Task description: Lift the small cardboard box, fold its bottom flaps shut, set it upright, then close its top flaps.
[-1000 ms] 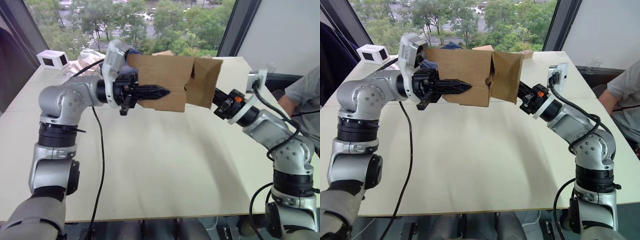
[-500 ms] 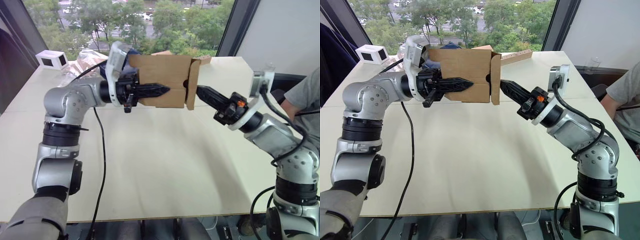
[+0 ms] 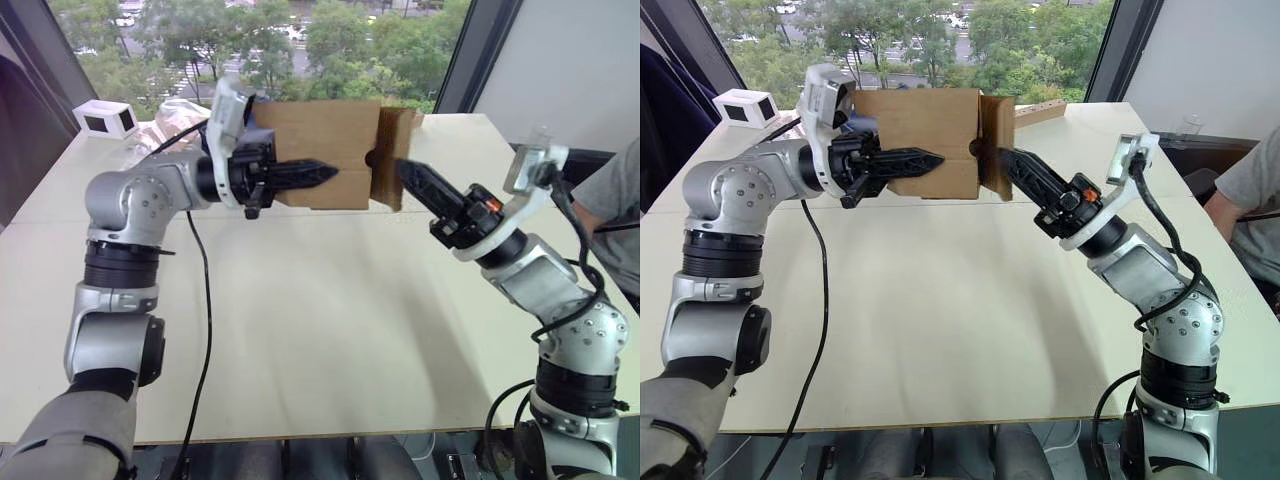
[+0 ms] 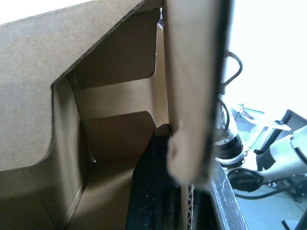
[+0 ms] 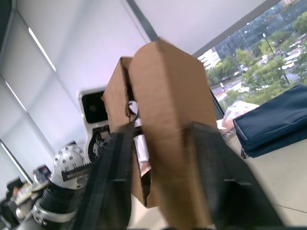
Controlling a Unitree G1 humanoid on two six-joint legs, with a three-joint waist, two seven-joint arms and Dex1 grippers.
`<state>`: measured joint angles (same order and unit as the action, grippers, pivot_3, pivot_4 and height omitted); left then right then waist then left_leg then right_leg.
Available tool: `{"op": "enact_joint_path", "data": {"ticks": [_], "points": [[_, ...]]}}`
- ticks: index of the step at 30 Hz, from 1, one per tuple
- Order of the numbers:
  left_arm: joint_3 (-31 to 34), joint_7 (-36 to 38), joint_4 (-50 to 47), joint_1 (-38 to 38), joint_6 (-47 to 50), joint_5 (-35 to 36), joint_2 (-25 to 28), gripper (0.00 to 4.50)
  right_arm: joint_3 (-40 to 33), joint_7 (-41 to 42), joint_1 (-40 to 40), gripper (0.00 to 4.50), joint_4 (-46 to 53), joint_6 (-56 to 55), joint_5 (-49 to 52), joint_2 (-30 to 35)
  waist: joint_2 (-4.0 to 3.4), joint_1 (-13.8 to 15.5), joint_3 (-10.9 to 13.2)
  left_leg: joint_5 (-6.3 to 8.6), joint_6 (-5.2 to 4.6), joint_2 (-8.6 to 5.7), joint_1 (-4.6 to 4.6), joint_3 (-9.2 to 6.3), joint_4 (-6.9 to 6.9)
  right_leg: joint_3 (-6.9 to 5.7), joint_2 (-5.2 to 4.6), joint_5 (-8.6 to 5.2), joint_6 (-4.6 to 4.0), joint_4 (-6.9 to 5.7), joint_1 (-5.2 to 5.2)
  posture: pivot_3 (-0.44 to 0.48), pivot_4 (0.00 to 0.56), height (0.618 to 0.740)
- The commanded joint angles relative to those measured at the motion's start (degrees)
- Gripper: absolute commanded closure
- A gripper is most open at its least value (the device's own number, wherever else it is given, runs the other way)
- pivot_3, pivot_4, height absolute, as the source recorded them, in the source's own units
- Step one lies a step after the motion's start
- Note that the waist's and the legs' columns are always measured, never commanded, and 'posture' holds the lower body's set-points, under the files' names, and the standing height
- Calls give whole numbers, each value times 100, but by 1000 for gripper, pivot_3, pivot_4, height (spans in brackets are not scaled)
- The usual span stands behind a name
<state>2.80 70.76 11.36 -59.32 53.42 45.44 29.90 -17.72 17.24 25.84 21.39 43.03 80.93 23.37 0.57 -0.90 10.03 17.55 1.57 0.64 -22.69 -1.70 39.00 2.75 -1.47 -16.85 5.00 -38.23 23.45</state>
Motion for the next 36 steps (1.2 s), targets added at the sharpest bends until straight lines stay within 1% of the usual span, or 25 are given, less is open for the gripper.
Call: {"op": "enact_joint_path", "data": {"ticks": [1,5,8,15,18,19,26,32,36], "points": [[185,10,-121,-100,65,156,57,4500,-207,-74,32,2491,-41,-229,340,-136,0,-2,0,0,0,0,0,0,0,0,0,0,0,0,0,0,150,740],[249,-23,-107,-112,97,193,43,4500,-300,-171,63,2491,-131,-386,720,-362,-1,-6,0,0,0,1,0,0,0,0,0,0,0,0,0,0,150,740],[262,-47,-125,-114,122,204,42,4500,-239,-131,-2,2491,-156,-401,905,-487,-1,-6,0,0,0,1,0,0,0,0,-1,0,0,-1,0,0,150,740],[280,-108,-167,-112,154,274,60,4500,42,-279,29,2491,-73,-461,933,-734,-1,-9,0,0,0,1,0,0,0,0,-1,0,0,-1,1,0,150,740],[289,-118,-187,-110,172,301,63,4500,99,-285,31,3183,-85,-482,907,-769,-1,-9,1,0,0,1,0,0,0,0,-1,0,0,-1,1,0,150,740],[291,-124,-190,-109,174,304,63,4500,113,-280,27,3589,-94,-487,891,-768,-1,-8,1,0,0,1,0,0,0,0,-1,0,0,-1,1,0,150,740],[314,-149,-208,-99,199,318,59,4500,187,-259,3,3589,-119,-542,720,-751,-1,-9,1,0,0,0,0,0,0,0,0,0,0,-1,1,0,150,740],[298,-186,-230,-55,161,324,40,4500,322,-403,64,3589,-86,-702,350,-909,-1,-10,1,0,0,1,0,0,0,0,-1,0,0,-1,2,0,150,740],[292,-328,-172,-69,-17,234,-63,4500,422,-504,124,3589,10,-799,249,-1017,-1,-8,1,0,0,0,0,0,-1,0,-1,0,0,-1,2,0,150,740]]}}
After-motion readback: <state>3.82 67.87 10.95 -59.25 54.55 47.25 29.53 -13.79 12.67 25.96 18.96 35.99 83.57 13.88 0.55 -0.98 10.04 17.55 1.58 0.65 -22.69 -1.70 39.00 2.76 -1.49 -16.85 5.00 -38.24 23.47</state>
